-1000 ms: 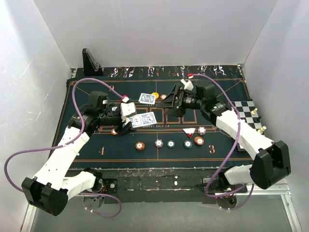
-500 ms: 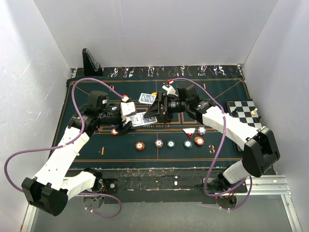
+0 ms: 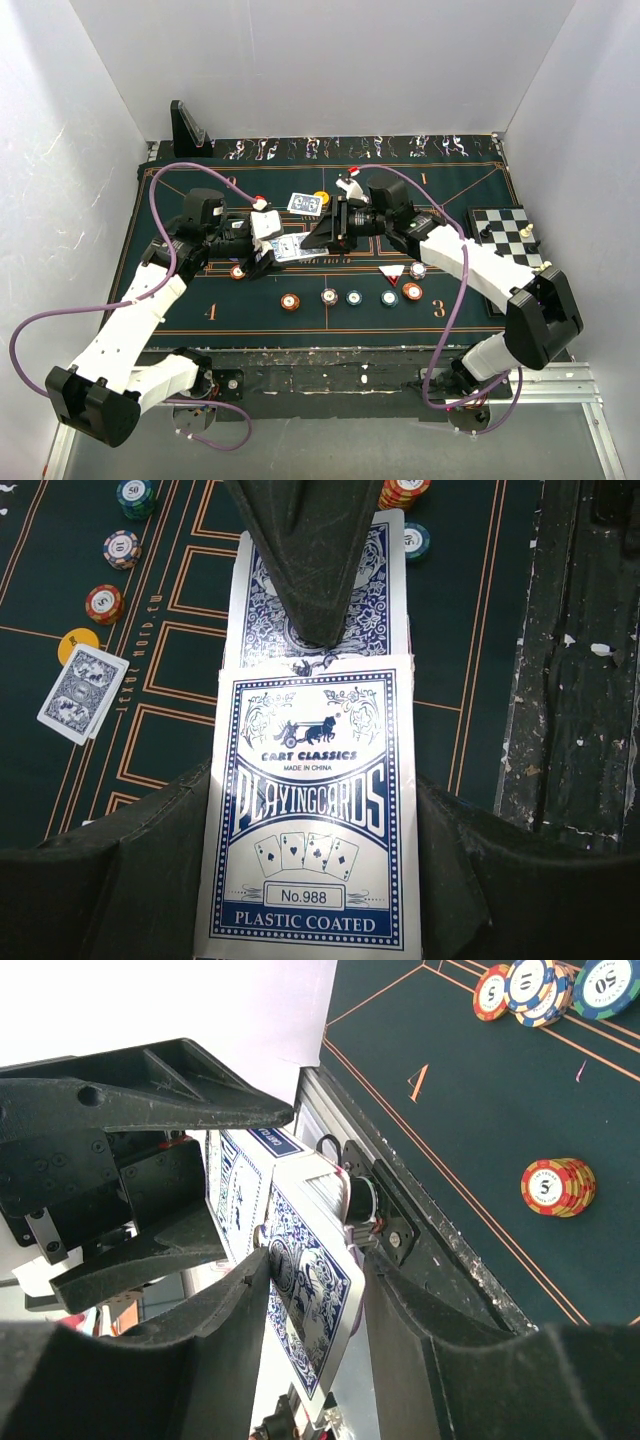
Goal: Distribute texas hold em gaming equipment
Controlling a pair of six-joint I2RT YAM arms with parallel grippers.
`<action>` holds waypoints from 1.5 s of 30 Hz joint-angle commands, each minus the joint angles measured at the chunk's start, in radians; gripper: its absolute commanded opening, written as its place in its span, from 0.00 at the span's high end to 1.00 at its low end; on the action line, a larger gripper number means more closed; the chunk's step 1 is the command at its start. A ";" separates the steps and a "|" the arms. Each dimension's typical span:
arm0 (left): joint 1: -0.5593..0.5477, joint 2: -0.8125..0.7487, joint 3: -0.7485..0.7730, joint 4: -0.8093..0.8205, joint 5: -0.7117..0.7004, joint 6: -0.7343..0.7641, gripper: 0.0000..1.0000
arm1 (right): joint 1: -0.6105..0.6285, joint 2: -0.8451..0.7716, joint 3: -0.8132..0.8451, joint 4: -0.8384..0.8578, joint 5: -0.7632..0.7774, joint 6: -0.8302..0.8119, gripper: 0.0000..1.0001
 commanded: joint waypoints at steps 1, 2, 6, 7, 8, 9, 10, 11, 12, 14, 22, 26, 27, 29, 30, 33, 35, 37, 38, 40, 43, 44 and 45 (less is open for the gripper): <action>-0.004 -0.025 0.005 0.049 0.041 -0.010 1.00 | -0.012 -0.055 -0.041 0.042 0.006 0.004 0.52; -0.004 -0.028 0.008 0.049 0.043 -0.012 1.00 | -0.015 -0.061 -0.048 0.042 0.008 0.004 0.52; -0.004 -0.031 0.006 0.053 0.046 -0.016 1.00 | -0.029 -0.079 -0.064 0.039 0.008 0.004 0.53; -0.004 -0.033 0.006 0.055 0.047 -0.018 1.00 | -0.034 -0.082 -0.064 0.035 0.008 0.002 0.54; -0.004 -0.033 0.006 0.056 0.049 -0.018 1.00 | -0.035 -0.087 -0.065 0.033 0.009 0.002 0.54; -0.004 -0.033 0.008 0.058 0.047 -0.020 1.00 | -0.038 -0.090 -0.065 0.030 0.009 -0.001 0.54; -0.004 -0.033 0.006 0.058 0.049 -0.020 1.00 | -0.043 -0.092 -0.065 0.024 0.011 -0.001 0.54; -0.004 -0.033 0.008 0.058 0.050 -0.021 1.00 | -0.046 -0.095 -0.065 0.018 0.011 -0.004 0.54; -0.004 -0.033 0.010 0.059 0.049 -0.021 1.00 | -0.051 -0.101 -0.067 0.015 0.009 -0.006 0.54; -0.004 -0.034 0.006 0.061 0.047 -0.021 1.00 | -0.058 -0.110 -0.071 0.010 0.009 -0.010 0.54; -0.004 -0.036 0.005 0.065 0.044 -0.020 1.00 | -0.094 -0.171 -0.116 -0.034 0.008 -0.021 0.55; -0.004 -0.036 0.008 0.073 0.043 -0.023 1.00 | -0.101 -0.199 -0.137 -0.042 0.009 -0.021 0.57; -0.004 -0.036 0.008 0.073 0.043 -0.023 1.00 | -0.104 -0.204 -0.139 -0.047 0.011 -0.021 0.57; -0.004 -0.037 0.008 0.073 0.041 -0.023 1.00 | -0.110 -0.217 -0.142 -0.054 0.009 -0.025 0.59; -0.004 -0.037 0.008 0.073 0.041 -0.023 1.00 | -0.115 -0.227 -0.144 -0.060 0.011 -0.026 0.59; -0.004 -0.039 0.008 0.073 0.038 -0.021 1.00 | -0.133 -0.257 -0.151 -0.088 0.015 -0.036 0.64; -0.004 -0.039 0.010 0.073 0.036 -0.020 1.00 | -0.147 -0.283 -0.165 -0.100 0.017 -0.038 0.71; -0.004 -0.039 0.005 0.073 0.033 -0.020 1.00 | -0.163 -0.309 -0.179 -0.111 0.015 -0.038 0.74; -0.004 -0.039 0.005 0.073 0.033 -0.017 1.00 | -0.169 -0.323 -0.186 -0.116 0.012 -0.038 0.75; -0.004 -0.037 0.003 0.075 0.035 -0.017 1.00 | -0.176 -0.342 -0.194 -0.114 0.009 -0.035 0.75; -0.004 -0.037 0.000 0.081 0.035 -0.023 1.00 | -0.184 -0.362 -0.194 -0.125 -0.003 -0.033 0.75; -0.004 -0.037 0.000 0.081 0.036 -0.026 1.00 | -0.186 -0.366 -0.194 -0.128 -0.008 -0.033 0.75; -0.004 -0.037 0.000 0.081 0.033 -0.026 1.00 | -0.192 -0.374 -0.194 -0.131 -0.017 -0.033 0.75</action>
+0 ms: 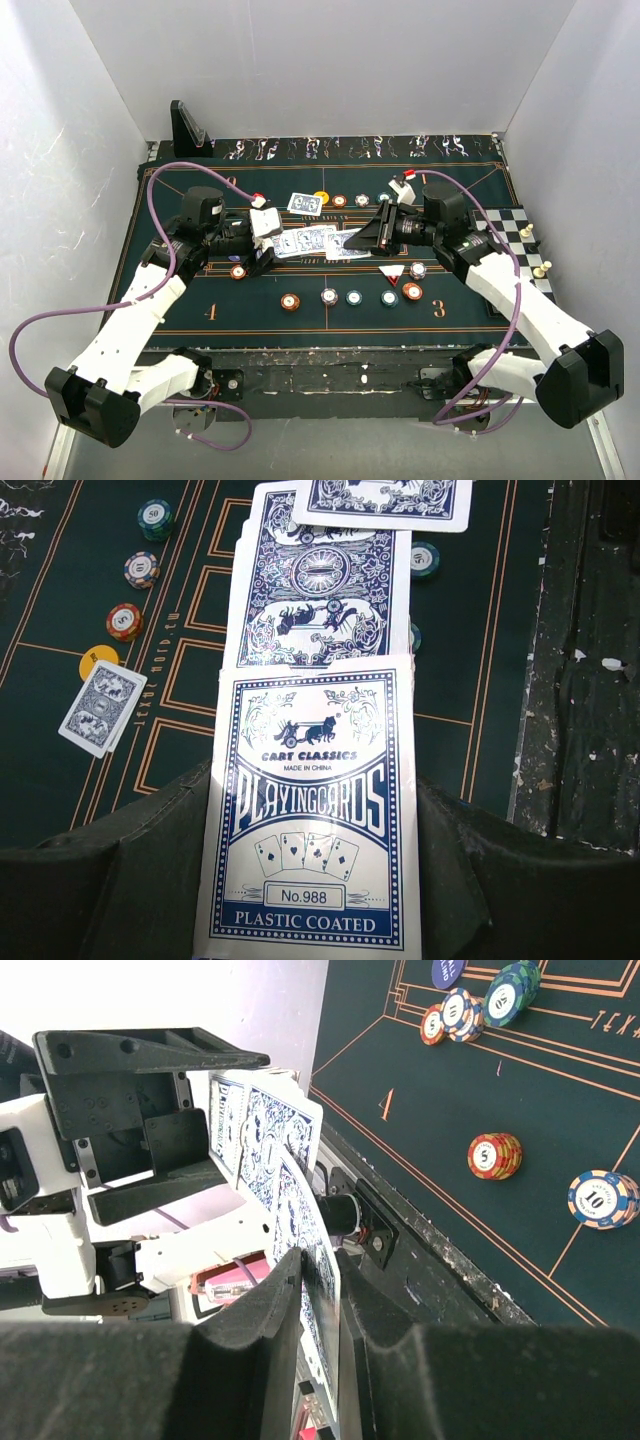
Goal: Distribute texas hold em gaming equipment
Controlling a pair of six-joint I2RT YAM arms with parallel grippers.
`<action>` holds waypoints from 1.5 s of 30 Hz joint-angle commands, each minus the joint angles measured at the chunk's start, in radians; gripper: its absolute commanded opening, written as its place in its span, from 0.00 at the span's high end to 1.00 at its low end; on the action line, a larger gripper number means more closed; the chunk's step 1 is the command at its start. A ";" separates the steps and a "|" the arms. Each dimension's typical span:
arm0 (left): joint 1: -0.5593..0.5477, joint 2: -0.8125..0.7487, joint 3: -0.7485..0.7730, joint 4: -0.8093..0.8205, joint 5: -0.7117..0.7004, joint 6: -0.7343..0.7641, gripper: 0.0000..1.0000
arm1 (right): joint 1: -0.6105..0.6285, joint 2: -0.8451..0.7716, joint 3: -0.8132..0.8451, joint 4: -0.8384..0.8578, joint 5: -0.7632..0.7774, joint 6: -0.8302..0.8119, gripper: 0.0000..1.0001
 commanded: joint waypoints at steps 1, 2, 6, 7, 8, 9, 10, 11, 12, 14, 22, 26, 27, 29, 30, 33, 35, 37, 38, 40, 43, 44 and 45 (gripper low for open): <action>-0.002 -0.034 -0.001 0.038 0.024 -0.014 1.00 | -0.016 -0.045 -0.008 -0.018 -0.039 -0.014 0.75; -0.002 -0.037 -0.001 0.039 0.020 -0.017 1.00 | -0.021 -0.056 -0.006 -0.026 -0.047 -0.016 0.75; -0.002 -0.040 -0.008 0.053 0.013 -0.037 1.00 | -0.045 -0.102 -0.011 -0.056 -0.082 -0.032 0.75; -0.001 -0.039 -0.009 0.058 0.013 -0.043 1.00 | -0.052 -0.111 -0.014 -0.064 -0.088 -0.034 0.75; -0.002 -0.037 -0.009 0.059 0.014 -0.048 1.00 | -0.058 -0.123 -0.017 -0.073 -0.091 -0.037 0.75; -0.001 -0.036 -0.010 0.062 0.014 -0.052 1.00 | -0.062 -0.136 -0.023 -0.081 -0.092 -0.039 0.75; -0.002 -0.033 -0.010 0.065 0.014 -0.057 1.00 | -0.068 -0.146 -0.034 -0.087 -0.093 -0.042 0.76; -0.001 -0.030 -0.010 0.067 0.014 -0.060 1.00 | -0.075 -0.156 -0.044 -0.089 -0.095 -0.042 0.76; -0.001 -0.030 -0.009 0.073 0.013 -0.064 1.00 | -0.081 -0.165 -0.057 -0.092 -0.101 -0.045 0.77; -0.001 -0.028 -0.009 0.078 0.011 -0.066 1.00 | -0.093 -0.177 -0.084 -0.093 -0.107 -0.048 0.77; -0.001 -0.030 0.001 0.079 0.007 -0.066 1.00 | -0.137 -0.076 -0.179 -0.130 0.040 -0.105 0.86; -0.001 -0.033 0.005 0.071 0.011 -0.072 1.00 | -0.142 0.071 -0.160 -0.113 0.152 -0.149 0.92; -0.001 -0.036 0.008 0.067 0.010 -0.071 1.00 | -0.142 0.106 -0.146 -0.121 0.184 -0.161 0.94; -0.001 -0.040 0.007 0.061 0.007 -0.068 1.00 | -0.142 0.180 -0.114 -0.115 0.220 -0.189 0.96; -0.001 -0.042 0.007 0.058 0.007 -0.065 1.00 | -0.142 0.206 -0.103 -0.109 0.235 -0.200 0.96; -0.001 -0.048 0.001 0.051 0.007 -0.060 1.00 | -0.144 0.284 -0.055 -0.099 0.267 -0.221 0.98; -0.002 -0.053 0.001 0.047 0.008 -0.057 1.00 | -0.144 0.318 -0.035 -0.095 0.293 -0.230 0.98; -0.001 -0.053 -0.001 0.047 0.008 -0.055 1.00 | -0.144 0.349 -0.025 -0.083 0.326 -0.235 0.99; -0.001 -0.053 -0.001 0.047 0.010 -0.052 1.00 | -0.144 0.360 -0.021 -0.078 0.338 -0.243 0.99; -0.001 -0.051 0.001 0.045 0.011 -0.052 1.00 | -0.144 0.372 -0.023 -0.060 0.367 -0.244 0.99; -0.001 -0.049 0.001 0.044 0.014 -0.052 1.00 | -0.144 0.387 -0.029 -0.052 0.408 -0.263 0.99; -0.001 -0.049 -0.001 0.042 0.016 -0.052 1.00 | -0.144 0.395 -0.032 -0.062 0.425 -0.267 0.99; -0.001 -0.051 -0.001 0.042 0.017 -0.051 1.00 | -0.144 0.403 -0.032 -0.073 0.436 -0.270 0.95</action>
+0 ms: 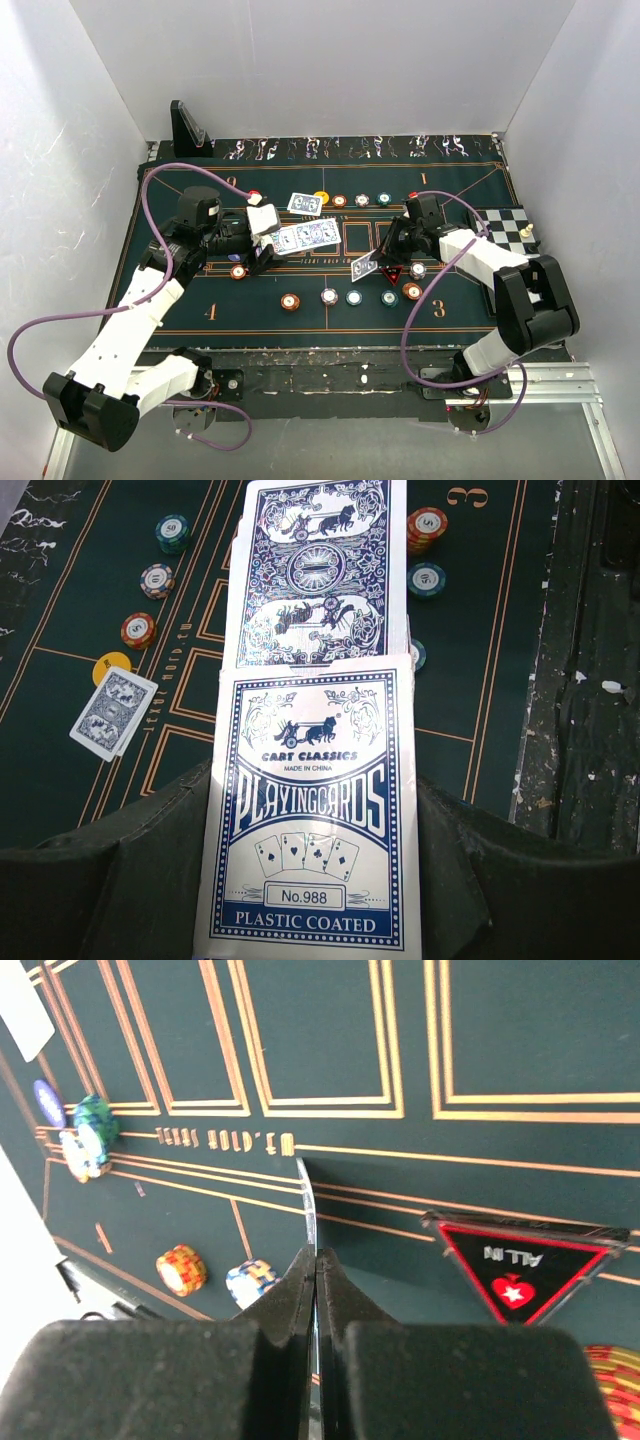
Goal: Distribute texas hold em gaming equipment
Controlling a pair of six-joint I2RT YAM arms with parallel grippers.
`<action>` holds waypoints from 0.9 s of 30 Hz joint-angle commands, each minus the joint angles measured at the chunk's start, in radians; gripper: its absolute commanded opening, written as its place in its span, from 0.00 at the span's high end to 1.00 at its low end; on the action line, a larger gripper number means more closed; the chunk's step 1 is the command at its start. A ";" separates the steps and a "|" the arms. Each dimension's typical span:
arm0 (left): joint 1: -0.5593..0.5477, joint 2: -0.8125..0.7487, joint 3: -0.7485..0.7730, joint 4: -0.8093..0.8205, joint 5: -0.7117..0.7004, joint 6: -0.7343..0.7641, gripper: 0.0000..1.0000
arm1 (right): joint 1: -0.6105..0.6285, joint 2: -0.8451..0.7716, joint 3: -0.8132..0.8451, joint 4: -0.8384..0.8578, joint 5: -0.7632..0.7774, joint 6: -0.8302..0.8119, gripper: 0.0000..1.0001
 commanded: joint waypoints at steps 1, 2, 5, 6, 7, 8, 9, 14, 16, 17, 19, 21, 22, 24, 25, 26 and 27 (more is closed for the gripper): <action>-0.001 -0.031 0.001 -0.003 0.026 0.010 1.00 | -0.006 0.031 0.029 0.001 0.094 -0.042 0.84; -0.001 -0.029 0.000 -0.006 0.028 0.011 1.00 | -0.006 0.037 0.028 -0.014 0.103 -0.044 0.73; -0.001 -0.031 -0.002 -0.012 0.035 0.019 1.00 | -0.006 0.022 0.017 -0.046 0.133 -0.033 0.48; -0.001 -0.034 -0.002 -0.014 0.035 0.019 1.00 | -0.006 0.005 0.014 -0.053 0.141 -0.033 0.43; -0.001 -0.034 -0.002 -0.017 0.037 0.022 1.00 | -0.006 -0.015 0.012 -0.059 0.150 -0.035 0.39; -0.001 -0.034 -0.002 -0.015 0.038 0.022 1.00 | -0.006 -0.038 0.011 -0.069 0.161 -0.033 0.37; -0.001 -0.035 0.000 -0.017 0.038 0.022 1.00 | -0.006 -0.064 0.017 -0.080 0.163 -0.033 0.35; -0.001 -0.032 0.000 -0.017 0.048 0.022 1.00 | -0.006 -0.197 0.064 -0.132 0.150 -0.016 0.19; -0.001 -0.034 0.001 -0.017 0.048 0.022 1.00 | -0.010 -0.249 0.075 -0.125 0.103 0.004 0.17; -0.001 -0.035 0.003 -0.017 0.046 0.022 1.00 | -0.012 -0.277 0.077 -0.114 0.072 0.019 0.16; -0.001 -0.035 0.003 -0.017 0.043 0.022 1.00 | -0.015 -0.329 0.065 -0.064 0.007 0.054 0.15; -0.001 -0.043 -0.002 -0.017 0.043 0.025 1.00 | -0.018 -0.372 0.048 0.010 -0.070 0.099 0.14; 0.001 -0.045 -0.004 -0.018 0.045 0.026 1.00 | -0.018 -0.384 0.043 0.041 -0.108 0.119 0.14; -0.001 -0.048 -0.007 -0.017 0.046 0.029 1.00 | -0.018 -0.389 0.045 0.091 -0.199 0.168 0.13; -0.001 -0.049 -0.008 -0.017 0.046 0.028 1.00 | -0.018 -0.383 0.046 0.122 -0.233 0.192 0.13; -0.001 -0.049 -0.008 -0.017 0.046 0.029 1.00 | -0.013 -0.377 0.046 0.163 -0.268 0.221 0.13; -0.001 -0.049 -0.008 -0.017 0.048 0.029 1.00 | -0.007 -0.368 0.049 0.197 -0.293 0.244 0.12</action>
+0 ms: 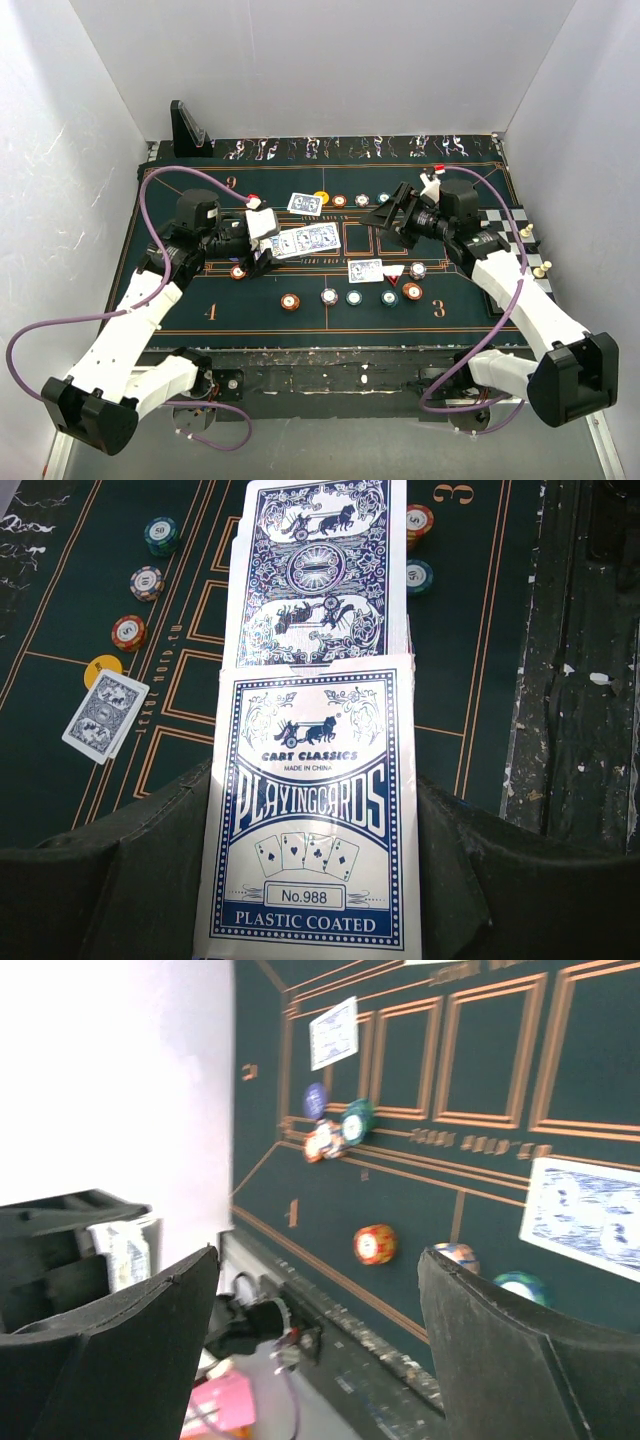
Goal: Distribute texas hold em gaming equipment
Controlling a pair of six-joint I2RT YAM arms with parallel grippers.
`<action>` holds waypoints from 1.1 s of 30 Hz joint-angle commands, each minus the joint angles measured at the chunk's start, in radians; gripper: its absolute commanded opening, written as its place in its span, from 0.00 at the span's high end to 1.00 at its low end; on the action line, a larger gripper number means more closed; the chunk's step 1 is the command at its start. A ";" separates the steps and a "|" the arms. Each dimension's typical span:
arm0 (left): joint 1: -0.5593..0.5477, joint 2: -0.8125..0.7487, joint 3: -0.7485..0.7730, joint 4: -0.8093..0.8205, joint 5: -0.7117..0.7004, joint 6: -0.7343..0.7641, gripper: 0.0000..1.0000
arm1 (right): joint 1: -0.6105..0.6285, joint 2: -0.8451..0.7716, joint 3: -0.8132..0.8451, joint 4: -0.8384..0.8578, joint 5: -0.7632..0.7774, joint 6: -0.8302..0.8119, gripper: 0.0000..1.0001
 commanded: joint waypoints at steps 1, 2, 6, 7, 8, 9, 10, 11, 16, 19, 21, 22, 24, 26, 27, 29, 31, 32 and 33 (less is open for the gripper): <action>-0.001 -0.031 -0.001 0.007 0.034 0.013 1.00 | 0.014 0.025 0.022 0.213 -0.204 0.141 0.12; -0.001 -0.031 -0.001 0.007 0.034 0.013 1.00 | 0.026 0.032 0.036 0.221 -0.214 0.149 0.12; -0.001 -0.031 -0.002 0.006 0.037 0.010 1.00 | 0.095 0.080 0.130 0.204 -0.218 0.133 0.11; -0.001 -0.031 -0.002 0.007 0.037 0.010 1.00 | 0.118 0.092 0.153 0.198 -0.217 0.127 0.11; -0.001 -0.031 -0.004 0.007 0.038 0.010 1.00 | 0.133 0.107 0.170 0.195 -0.215 0.121 0.11; -0.001 -0.031 -0.002 0.007 0.039 0.010 1.00 | 0.147 0.118 0.180 0.194 -0.214 0.121 0.11; -0.001 -0.027 -0.002 0.007 0.040 0.010 1.00 | 0.164 0.133 0.193 0.195 -0.215 0.121 0.11; -0.001 -0.026 -0.002 0.007 0.042 0.010 1.00 | 0.175 0.147 0.200 0.198 -0.220 0.124 0.11; -0.001 -0.024 0.001 0.007 0.043 0.010 1.00 | 0.257 0.209 0.237 0.198 -0.218 0.123 0.10; -0.001 -0.023 0.003 0.009 0.039 0.012 1.00 | 0.297 0.241 0.259 0.151 -0.214 0.109 0.09; -0.001 -0.024 0.004 0.014 0.035 0.012 1.00 | 0.311 0.247 0.254 0.146 -0.212 0.109 0.09; -0.001 -0.024 0.004 0.015 0.037 0.012 1.00 | 0.314 0.246 0.250 0.146 -0.214 0.110 0.09; -0.001 -0.024 0.004 0.017 0.038 0.009 1.00 | 0.314 0.241 0.237 0.149 -0.214 0.115 0.09; -0.002 -0.024 0.003 0.017 0.040 0.008 1.00 | 0.314 0.230 0.227 0.148 -0.217 0.116 0.11; -0.001 -0.024 0.003 0.018 0.039 0.008 1.00 | 0.314 0.226 0.224 0.145 -0.217 0.115 0.13; -0.001 -0.024 0.003 0.020 0.039 0.008 1.00 | 0.314 0.218 0.217 0.137 -0.220 0.116 0.18; -0.001 -0.024 0.004 0.021 0.039 0.010 1.00 | 0.314 0.210 0.208 0.132 -0.218 0.115 0.24; -0.001 -0.024 0.004 0.023 0.039 0.009 1.00 | 0.314 0.206 0.205 0.126 -0.217 0.115 0.27; -0.001 -0.026 0.006 0.023 0.037 0.007 1.00 | 0.314 0.201 0.202 0.122 -0.217 0.115 0.29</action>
